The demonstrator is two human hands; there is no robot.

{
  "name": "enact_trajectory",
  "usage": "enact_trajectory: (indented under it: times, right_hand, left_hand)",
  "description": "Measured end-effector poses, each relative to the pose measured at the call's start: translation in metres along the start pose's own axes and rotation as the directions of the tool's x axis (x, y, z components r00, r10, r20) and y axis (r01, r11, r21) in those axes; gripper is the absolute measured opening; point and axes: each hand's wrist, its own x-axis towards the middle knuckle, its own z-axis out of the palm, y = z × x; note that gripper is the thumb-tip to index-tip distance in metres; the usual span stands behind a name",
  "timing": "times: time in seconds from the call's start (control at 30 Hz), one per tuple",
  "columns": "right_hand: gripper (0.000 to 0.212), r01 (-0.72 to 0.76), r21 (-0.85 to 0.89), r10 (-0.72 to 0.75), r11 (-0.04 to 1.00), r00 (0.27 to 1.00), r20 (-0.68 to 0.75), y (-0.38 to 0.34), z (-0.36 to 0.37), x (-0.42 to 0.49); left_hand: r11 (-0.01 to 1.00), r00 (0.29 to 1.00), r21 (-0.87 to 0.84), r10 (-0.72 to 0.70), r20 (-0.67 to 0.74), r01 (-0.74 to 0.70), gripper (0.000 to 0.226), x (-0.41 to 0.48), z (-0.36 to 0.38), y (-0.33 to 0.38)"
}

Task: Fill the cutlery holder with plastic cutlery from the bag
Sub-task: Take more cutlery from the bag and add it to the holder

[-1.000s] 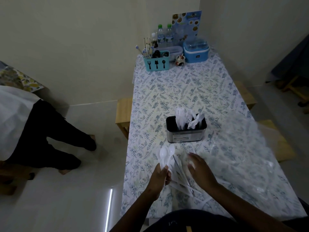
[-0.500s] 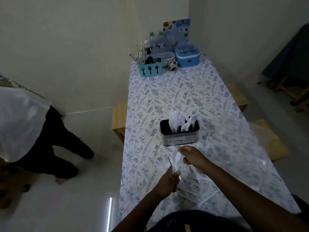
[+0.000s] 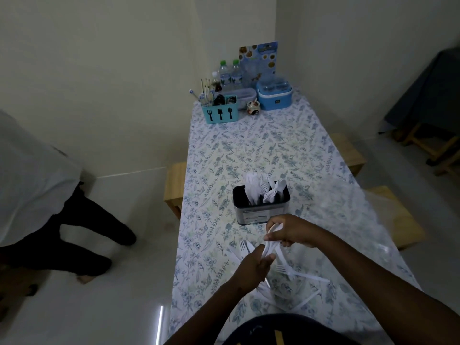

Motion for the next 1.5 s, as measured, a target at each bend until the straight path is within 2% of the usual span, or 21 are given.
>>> enact_trajectory:
  times: [0.13, 0.27, 0.4, 0.5, 0.6, 0.77, 0.93, 1.1, 1.2, 1.33, 1.5]
  right_hand:
    - [0.024, 0.063, -0.118, -0.078, 0.991, 0.990, -0.120, -0.016, -0.020, -0.007]
    - [0.019, 0.116, -0.195, -0.165, 0.974, 0.952, -0.257, -0.032, -0.047, -0.011]
    - [0.021, 0.155, -0.301, -0.275, 0.941, 0.867, -0.414, -0.047, -0.082, -0.011]
    - [0.022, 0.168, -0.453, -0.397, 0.875, 0.785, -0.475, -0.055, -0.103, -0.005]
    - [0.022, 0.184, -0.608, -0.521, 0.772, 0.731, -0.441, -0.059, -0.113, 0.005]
    - [0.023, 0.166, -0.695, -0.556, 0.700, 0.737, -0.384, -0.057, -0.106, 0.023]
    - [0.018, 0.134, -0.710, -0.558, 0.691, 0.723, -0.407, -0.057, -0.106, 0.029]
    - [0.018, 0.092, -0.744, -0.503, 0.662, 0.790, -0.350, -0.062, -0.097, 0.032]
    - [0.026, 0.086, -0.755, -0.484, 0.650, 0.813, -0.324, -0.059, -0.089, 0.033]
    - [0.020, 0.093, -0.727, -0.515, 0.681, 0.766, -0.384, -0.056, -0.093, 0.034]
    - [0.025, 0.112, -0.713, -0.546, 0.692, 0.727, -0.416, -0.057, -0.100, 0.029]
  left_hand:
    - [0.994, 0.997, -0.090, -0.062, -0.045, 0.057, 0.036, 0.016, -0.004, 0.012]
    - [0.986, 0.992, -0.159, -0.071, -0.101, 0.054, 0.035, 0.023, -0.005, 0.008]
    - [0.975, 0.987, -0.209, -0.102, -0.128, 0.074, 0.033, 0.022, -0.005, 0.003]
    - [0.962, 0.985, -0.254, -0.129, -0.118, 0.096, 0.027, 0.019, -0.001, -0.001]
    - [0.953, 0.984, -0.284, -0.141, -0.109, 0.105, 0.026, 0.015, 0.001, -0.004]
    - [0.951, 0.976, -0.285, -0.167, -0.139, 0.122, 0.021, 0.012, 0.000, -0.008]
    - [0.956, 0.973, -0.273, -0.161, -0.163, 0.112, 0.025, 0.007, -0.003, -0.008]
    - [0.956, 0.975, -0.267, -0.164, -0.150, 0.120, 0.022, 0.003, 0.000, -0.010]
    - [0.955, 0.977, -0.272, -0.159, -0.143, 0.115, 0.023, 0.002, 0.001, -0.009]
    - [0.957, 0.977, -0.271, -0.149, -0.150, 0.104, 0.023, 0.000, -0.002, -0.010]
    - [0.952, 0.978, -0.285, -0.155, -0.141, 0.110, 0.021, -0.001, -0.002, -0.012]
